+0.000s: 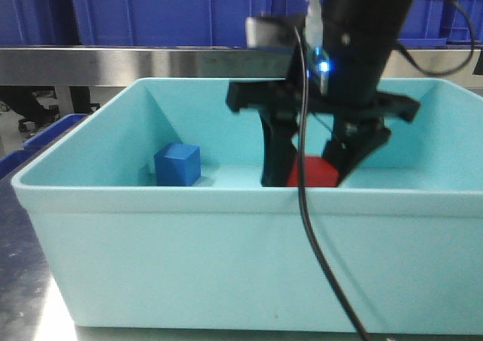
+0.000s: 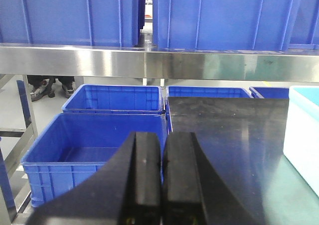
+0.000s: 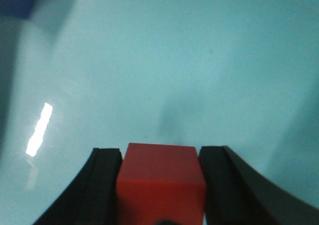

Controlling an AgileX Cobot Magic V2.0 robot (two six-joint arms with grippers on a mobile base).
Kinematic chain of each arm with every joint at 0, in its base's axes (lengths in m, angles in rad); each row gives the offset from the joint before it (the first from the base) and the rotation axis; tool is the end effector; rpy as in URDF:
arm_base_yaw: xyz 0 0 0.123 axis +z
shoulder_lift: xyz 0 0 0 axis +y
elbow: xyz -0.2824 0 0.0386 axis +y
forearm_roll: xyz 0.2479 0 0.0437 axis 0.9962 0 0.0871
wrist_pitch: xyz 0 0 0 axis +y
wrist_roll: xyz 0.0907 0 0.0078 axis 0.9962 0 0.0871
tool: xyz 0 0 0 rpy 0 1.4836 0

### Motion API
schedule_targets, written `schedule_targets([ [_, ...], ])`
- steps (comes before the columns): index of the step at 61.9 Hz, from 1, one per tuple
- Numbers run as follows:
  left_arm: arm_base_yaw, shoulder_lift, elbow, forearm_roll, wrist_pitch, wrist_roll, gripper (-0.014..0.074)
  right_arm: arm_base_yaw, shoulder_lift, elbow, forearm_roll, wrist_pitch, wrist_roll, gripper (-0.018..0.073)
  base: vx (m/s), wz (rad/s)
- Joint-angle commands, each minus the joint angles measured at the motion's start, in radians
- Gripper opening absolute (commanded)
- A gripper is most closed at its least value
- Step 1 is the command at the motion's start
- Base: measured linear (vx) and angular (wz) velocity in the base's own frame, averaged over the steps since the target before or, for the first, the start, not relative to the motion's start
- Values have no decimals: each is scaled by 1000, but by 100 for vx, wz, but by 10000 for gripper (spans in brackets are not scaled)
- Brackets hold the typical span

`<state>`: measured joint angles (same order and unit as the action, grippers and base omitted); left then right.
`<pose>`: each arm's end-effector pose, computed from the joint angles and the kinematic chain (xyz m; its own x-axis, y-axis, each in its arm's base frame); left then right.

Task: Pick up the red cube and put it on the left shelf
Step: 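Lift the red cube out of the tub with the right gripper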

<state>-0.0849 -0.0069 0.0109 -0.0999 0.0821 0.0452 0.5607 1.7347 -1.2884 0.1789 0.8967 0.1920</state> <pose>0.0562 -0.0055 0.2024 -0.0036 -0.0542 -0.9985 0.0929 0.9942 -0.0543 0.2940 0.1996 0.2422 -0.9352 -0.2368 -0.2632 -0.2973 0.9289 0.2209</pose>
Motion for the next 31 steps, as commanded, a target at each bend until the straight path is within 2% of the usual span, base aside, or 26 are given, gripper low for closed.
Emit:
schedule_targets([
  [1, -4, -12, 24, -1, -88, -5, 102, -1, -106, -67, -5, -22, -2, 64, 0, 0],
  [9, -4, -12, 24, -1, -88, -5, 102, -1, -205, -72, -57, -64, -2, 64, 0, 0],
  [22, -4, -12, 24, -1, -88, -5, 101, -7, -393, -47, -301, -60, 21, 64, 0, 0],
  [31, -4, -12, 24, -1, -88, -5, 102, -51, -531, 44, -415, -64, 80, 64, 0, 0],
])
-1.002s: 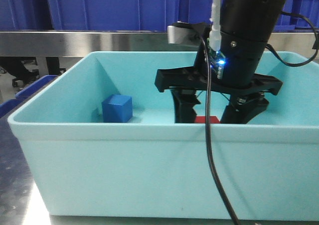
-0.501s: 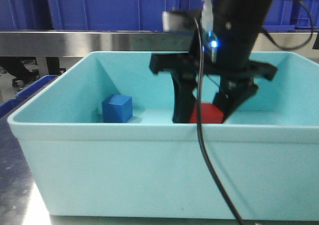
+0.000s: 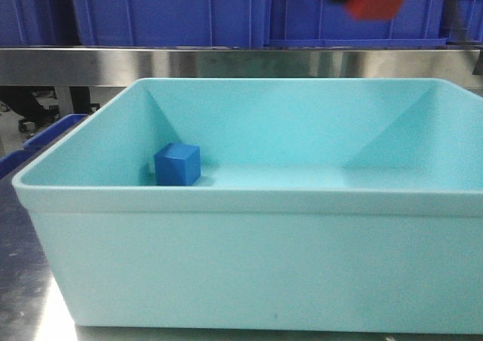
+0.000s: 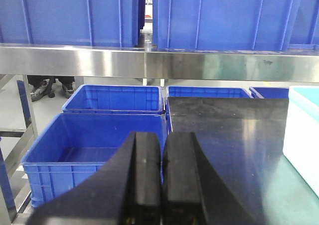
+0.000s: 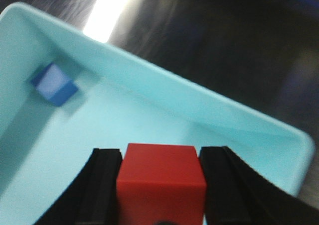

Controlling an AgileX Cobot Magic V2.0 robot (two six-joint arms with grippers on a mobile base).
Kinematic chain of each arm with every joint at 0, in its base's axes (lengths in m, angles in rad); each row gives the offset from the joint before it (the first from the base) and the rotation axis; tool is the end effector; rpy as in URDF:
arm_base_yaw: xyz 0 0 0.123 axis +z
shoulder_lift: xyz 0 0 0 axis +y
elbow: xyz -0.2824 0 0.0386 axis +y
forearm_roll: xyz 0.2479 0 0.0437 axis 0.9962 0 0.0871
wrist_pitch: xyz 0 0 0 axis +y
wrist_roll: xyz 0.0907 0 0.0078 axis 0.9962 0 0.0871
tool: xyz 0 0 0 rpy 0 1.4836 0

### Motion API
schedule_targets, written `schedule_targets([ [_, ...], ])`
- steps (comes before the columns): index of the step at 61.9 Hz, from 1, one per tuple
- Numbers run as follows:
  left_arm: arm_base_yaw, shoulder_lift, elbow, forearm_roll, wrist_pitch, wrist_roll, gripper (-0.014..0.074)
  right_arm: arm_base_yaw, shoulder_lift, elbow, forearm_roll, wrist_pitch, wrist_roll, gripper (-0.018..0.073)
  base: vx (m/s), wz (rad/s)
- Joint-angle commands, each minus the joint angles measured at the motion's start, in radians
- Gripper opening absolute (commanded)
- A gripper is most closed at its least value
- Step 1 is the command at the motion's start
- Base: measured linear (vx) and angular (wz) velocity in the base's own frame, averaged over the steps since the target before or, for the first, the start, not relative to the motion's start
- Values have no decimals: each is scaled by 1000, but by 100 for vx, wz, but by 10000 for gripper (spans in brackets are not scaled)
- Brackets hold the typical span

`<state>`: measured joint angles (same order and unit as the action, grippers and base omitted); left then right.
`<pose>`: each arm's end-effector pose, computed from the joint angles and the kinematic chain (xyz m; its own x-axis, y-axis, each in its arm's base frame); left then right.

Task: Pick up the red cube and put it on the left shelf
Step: 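Lift the red cube out of the tub with the right gripper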

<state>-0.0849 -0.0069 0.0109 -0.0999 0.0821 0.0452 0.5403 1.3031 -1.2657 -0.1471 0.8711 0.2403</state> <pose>0.0562 -0.0055 0.2024 -0.0036 -0.0542 -0.9985 0.0929 0.9942 -0.0543 0.2400 0.1321 0.3740 -0.6825 -0.2417 -0.6898 -0.3502 0.9365 0.0183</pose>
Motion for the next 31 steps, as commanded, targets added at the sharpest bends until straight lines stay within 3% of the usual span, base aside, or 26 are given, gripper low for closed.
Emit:
schedule_targets([
  [1, -4, -12, 24, -1, -88, -5, 102, -42, -119, 40, -101, -41, 34, 64, 0, 0],
  [20, -4, -12, 24, -1, -88, -5, 101, -214, -438, 344, -137, -160, 39, 64, 0, 0],
  [31, -4, -12, 24, -1, -88, -5, 102, -228, -643, 500, -147, -241, 39, 64, 0, 0],
])
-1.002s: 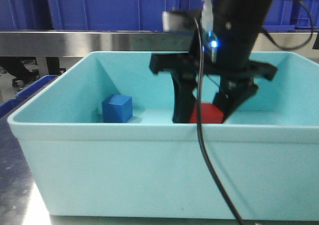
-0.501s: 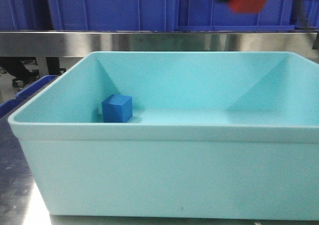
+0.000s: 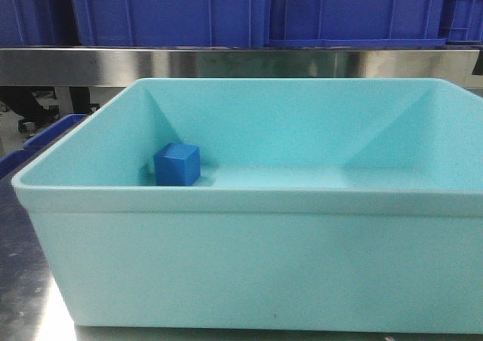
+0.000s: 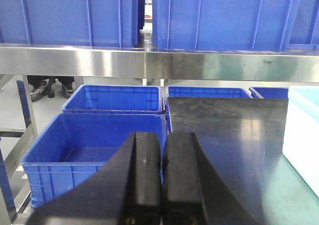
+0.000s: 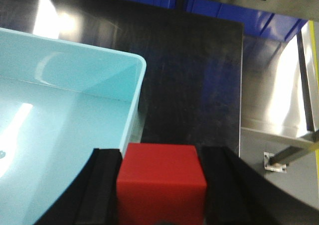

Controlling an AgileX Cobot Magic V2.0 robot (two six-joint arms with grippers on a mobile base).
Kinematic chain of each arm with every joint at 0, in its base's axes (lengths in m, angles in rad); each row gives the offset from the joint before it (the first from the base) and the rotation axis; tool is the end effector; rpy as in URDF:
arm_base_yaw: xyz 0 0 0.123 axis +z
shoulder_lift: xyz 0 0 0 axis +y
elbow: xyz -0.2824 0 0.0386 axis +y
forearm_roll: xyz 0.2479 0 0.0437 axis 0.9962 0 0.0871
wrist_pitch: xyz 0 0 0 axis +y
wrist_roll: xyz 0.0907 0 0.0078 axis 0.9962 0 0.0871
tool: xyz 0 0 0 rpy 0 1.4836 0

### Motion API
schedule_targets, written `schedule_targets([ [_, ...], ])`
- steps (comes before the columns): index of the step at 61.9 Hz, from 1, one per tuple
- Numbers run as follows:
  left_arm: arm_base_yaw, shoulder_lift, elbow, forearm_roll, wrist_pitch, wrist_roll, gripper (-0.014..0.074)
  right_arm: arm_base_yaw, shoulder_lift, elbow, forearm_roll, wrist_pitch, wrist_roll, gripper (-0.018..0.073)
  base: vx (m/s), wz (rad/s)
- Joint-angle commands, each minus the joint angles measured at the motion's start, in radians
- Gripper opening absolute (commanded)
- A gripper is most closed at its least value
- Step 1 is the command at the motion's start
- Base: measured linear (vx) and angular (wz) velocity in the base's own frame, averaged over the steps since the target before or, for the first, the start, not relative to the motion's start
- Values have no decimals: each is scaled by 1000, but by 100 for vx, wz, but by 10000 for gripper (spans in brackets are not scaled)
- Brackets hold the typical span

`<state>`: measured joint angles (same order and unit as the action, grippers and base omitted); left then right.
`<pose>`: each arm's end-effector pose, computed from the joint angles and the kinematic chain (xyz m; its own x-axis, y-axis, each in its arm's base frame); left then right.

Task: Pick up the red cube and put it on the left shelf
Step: 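Lift the red cube out of the tub with the right gripper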

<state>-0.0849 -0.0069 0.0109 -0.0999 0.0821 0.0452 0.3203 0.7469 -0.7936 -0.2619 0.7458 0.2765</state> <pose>0.0562 -0.0055 0.2024 -0.0036 -0.0542 -0.9985 0.0929 0.9942 -0.0543 0.1367 0.0285 0.3481 -0.5440 -0.0954 -0.8336 -0.1276 0.9914 -0.0302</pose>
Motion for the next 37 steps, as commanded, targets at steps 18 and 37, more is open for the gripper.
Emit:
schedule_targets([
  [18, -4, -12, 24, -1, -88, -5, 102, -8, -387, 224, -54, -208, 3, 64, 0, 0],
  [37, -4, -12, 24, -1, -88, -5, 101, -8, -527, 274, -55, -264, 3, 64, 0, 0],
])
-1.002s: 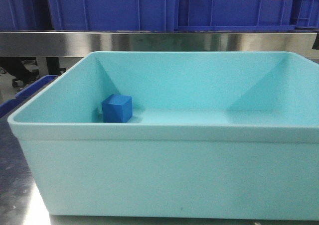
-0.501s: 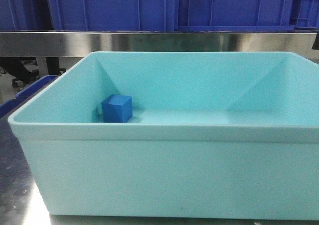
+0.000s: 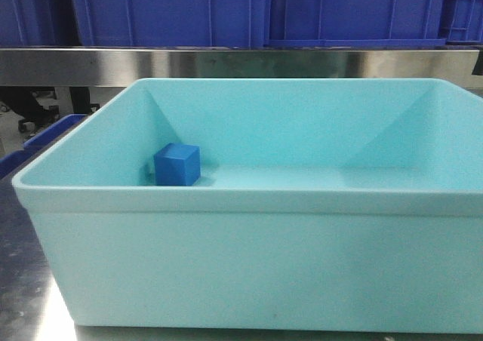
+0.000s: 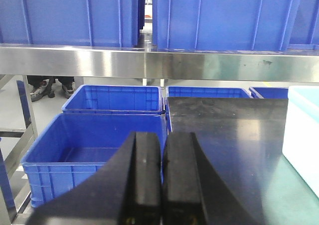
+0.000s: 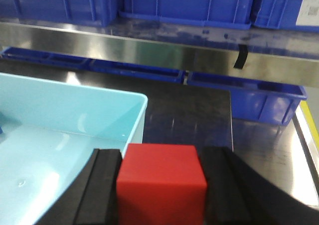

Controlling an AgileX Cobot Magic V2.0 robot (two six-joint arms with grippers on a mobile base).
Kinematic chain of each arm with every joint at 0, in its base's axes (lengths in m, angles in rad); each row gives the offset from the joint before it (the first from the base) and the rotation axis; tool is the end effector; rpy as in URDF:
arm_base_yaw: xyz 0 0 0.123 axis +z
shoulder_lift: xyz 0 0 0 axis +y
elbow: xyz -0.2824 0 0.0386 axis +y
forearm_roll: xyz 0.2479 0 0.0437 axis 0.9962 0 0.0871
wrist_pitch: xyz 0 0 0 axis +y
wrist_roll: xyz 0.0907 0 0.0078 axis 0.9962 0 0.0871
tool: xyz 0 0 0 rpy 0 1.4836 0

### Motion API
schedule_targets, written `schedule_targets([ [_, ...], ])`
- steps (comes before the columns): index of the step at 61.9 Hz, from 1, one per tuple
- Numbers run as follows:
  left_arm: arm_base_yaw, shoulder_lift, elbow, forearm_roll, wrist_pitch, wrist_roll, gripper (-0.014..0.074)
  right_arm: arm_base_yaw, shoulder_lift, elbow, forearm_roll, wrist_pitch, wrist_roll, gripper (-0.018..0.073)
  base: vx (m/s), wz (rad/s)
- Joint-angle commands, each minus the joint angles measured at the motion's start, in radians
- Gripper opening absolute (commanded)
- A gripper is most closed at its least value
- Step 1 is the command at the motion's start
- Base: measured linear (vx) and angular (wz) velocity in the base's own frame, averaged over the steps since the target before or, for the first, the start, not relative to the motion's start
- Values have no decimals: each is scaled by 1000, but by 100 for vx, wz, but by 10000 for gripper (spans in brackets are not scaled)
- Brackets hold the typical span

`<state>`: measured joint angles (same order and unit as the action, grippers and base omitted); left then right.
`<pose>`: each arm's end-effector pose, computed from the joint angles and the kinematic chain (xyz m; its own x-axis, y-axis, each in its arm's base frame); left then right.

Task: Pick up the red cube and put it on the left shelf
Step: 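Lift the red cube out of the tub with the right gripper, then drive the base toward the shelf rack holding the red cube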

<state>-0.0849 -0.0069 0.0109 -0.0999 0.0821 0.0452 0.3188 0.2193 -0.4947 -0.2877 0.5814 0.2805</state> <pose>0.0562 -0.0055 0.2024 -0.0036 -0.0542 -0.9985 0.0929 0.9942 -0.0543 0.0496 0.0014 0.3136 -0.1945 -0.0246 -0.9806 -0.1573 0.9875 0.0064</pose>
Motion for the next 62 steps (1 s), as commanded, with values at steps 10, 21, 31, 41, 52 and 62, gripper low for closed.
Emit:
schedule_targets([
  [10, -4, -12, 24, -1, -88, -5, 102, -6, 1, -25, -29, -98, -1, 64, 0, 0],
  [21, -4, -12, 24, -1, -88, -5, 102, -6, 1, -25, -29, -98, -1, 64, 0, 0],
  [31, -4, -12, 24, -1, -88, -5, 101, -6, 1, -25, -29, -98, -1, 64, 0, 0],
  [41, -4, -12, 24, -1, -88, -5, 102, -6, 1, -25, -29, -98, -1, 64, -2, 9],
  [52, -4, -12, 24, -1, -88, -5, 102, -6, 1, -25, -29, -98, -1, 64, 0, 0],
  [62, -4, -12, 24, -1, -88, -5, 102, -6, 1, -25, -29, -98, -1, 64, -1, 7],
])
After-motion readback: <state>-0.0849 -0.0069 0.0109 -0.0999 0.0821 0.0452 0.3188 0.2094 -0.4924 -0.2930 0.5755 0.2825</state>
